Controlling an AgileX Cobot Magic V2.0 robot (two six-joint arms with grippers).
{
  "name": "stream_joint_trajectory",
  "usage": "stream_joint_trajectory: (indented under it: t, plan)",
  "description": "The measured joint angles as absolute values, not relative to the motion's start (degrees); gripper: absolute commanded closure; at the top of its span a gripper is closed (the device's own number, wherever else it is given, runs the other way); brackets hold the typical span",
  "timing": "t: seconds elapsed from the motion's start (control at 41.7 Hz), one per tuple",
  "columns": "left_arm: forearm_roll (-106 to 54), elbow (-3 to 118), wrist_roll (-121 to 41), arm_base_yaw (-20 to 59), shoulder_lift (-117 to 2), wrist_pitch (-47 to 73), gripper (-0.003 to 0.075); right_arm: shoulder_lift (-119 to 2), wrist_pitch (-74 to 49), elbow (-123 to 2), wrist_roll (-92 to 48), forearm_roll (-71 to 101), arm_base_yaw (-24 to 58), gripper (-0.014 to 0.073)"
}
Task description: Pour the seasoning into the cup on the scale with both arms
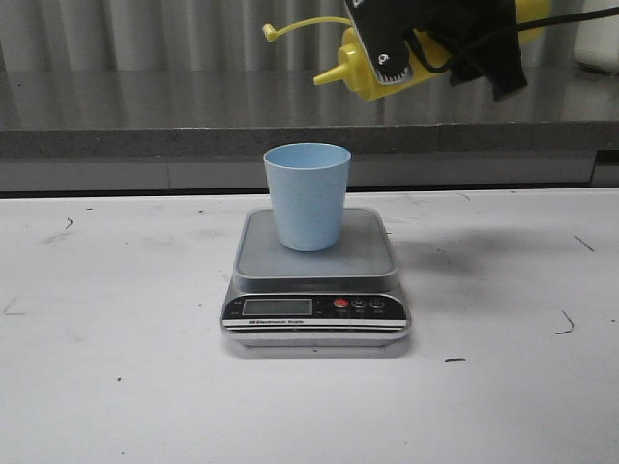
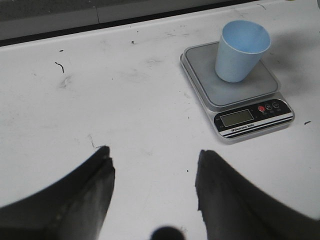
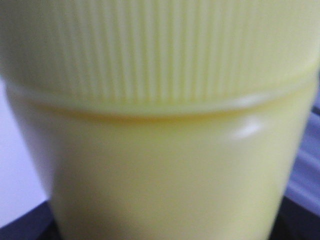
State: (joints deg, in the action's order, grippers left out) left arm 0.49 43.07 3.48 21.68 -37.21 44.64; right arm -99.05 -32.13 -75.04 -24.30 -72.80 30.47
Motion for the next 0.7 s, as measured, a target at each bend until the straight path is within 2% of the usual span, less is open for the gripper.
stream_joint_trajectory:
  t: [0.168,0.384,0.695]
  plan:
    - [0.49,43.07,3.48,21.68,-37.21,44.64,0.0351,-99.05,-30.2,-75.04,-24.21,-81.44,30.47,0.0303]
    - [0.49,43.07,3.48,21.68,-37.21,44.64,0.0351,-99.09,-28.87,-75.04,-24.17,-82.24,30.47,0.0303]
    - [0.49,43.07,3.48,21.68,-37.21,44.64,0.0351,-99.09,-30.58,-75.04,-9.35,-67.04,30.23,0.0303]
